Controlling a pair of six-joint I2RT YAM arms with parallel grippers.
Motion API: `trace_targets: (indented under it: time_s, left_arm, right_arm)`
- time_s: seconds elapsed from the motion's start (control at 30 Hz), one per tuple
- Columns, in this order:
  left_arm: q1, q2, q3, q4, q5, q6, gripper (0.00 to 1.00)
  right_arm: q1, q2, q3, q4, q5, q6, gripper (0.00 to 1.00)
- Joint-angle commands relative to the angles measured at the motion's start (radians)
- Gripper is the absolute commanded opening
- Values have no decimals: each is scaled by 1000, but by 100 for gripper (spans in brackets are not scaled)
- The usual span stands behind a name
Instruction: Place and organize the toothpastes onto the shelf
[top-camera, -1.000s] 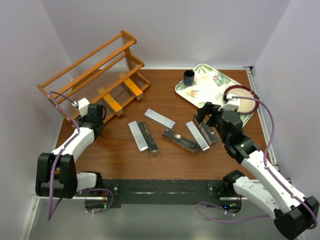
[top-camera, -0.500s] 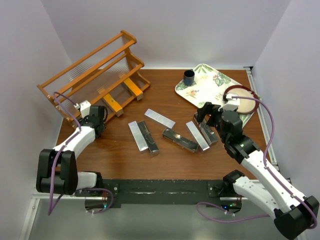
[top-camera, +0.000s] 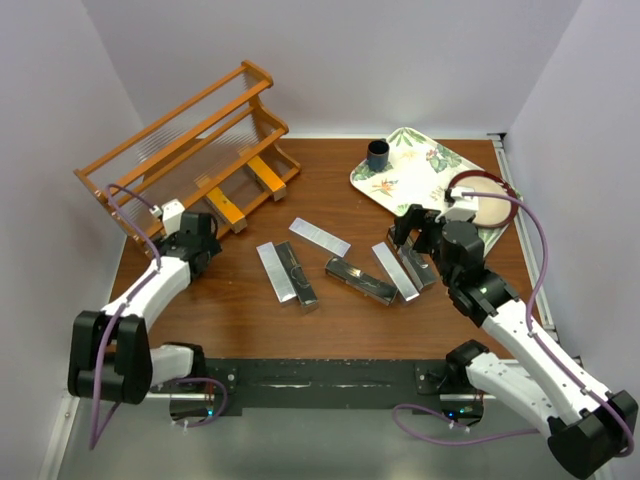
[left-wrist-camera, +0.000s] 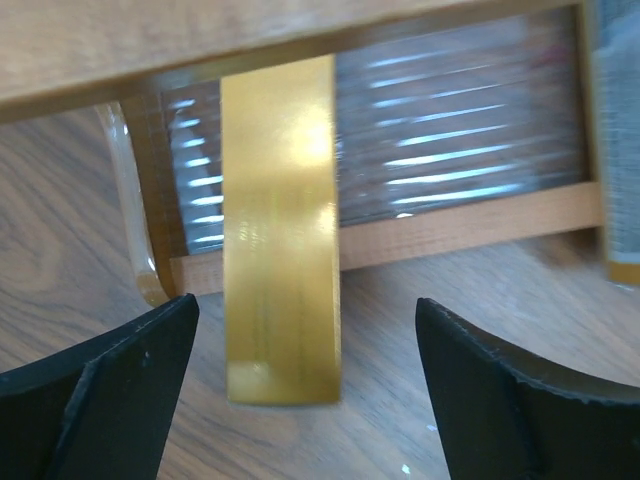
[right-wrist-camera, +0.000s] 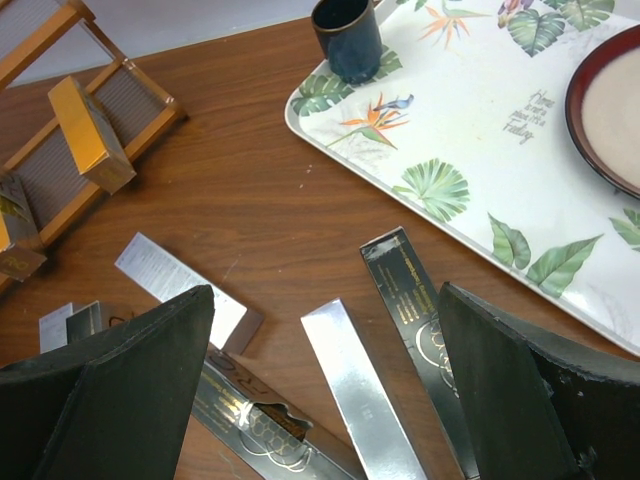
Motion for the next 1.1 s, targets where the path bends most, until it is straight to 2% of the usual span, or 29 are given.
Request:
trace_targets:
  time_s: [0.0, 0.17, 0.4, 0.63, 0.83, 0.9, 1.07]
  left_arm:
    - [-45, -84, 29, -10, -36, 12, 98]
    - [-136, -171, 40, -25, -83, 32, 100]
    - [-269, -265, 60, -39, -64, 23, 100]
    - [-490, -282, 40, -13, 50, -99, 99]
    - [-697, -228, 6, 79, 70, -208, 98]
    - [-776, -176, 21, 79, 41, -238, 98]
    - [-950, -28, 105, -33, -123, -434, 93]
  right_arm:
    - [-6, 13, 7, 29, -7, -26, 99]
    - [-6, 36, 41, -2, -33, -34, 98]
    - [-6, 117, 101, -65, -116, -54, 99]
    - [-6, 179, 138, -116, -131, -71, 99]
    - [-7, 222, 165, -139, -173, -79, 99]
    - [-6, 234, 176, -145, -188, -79, 98]
    - [-6, 233, 171, -145, -217, -63, 99]
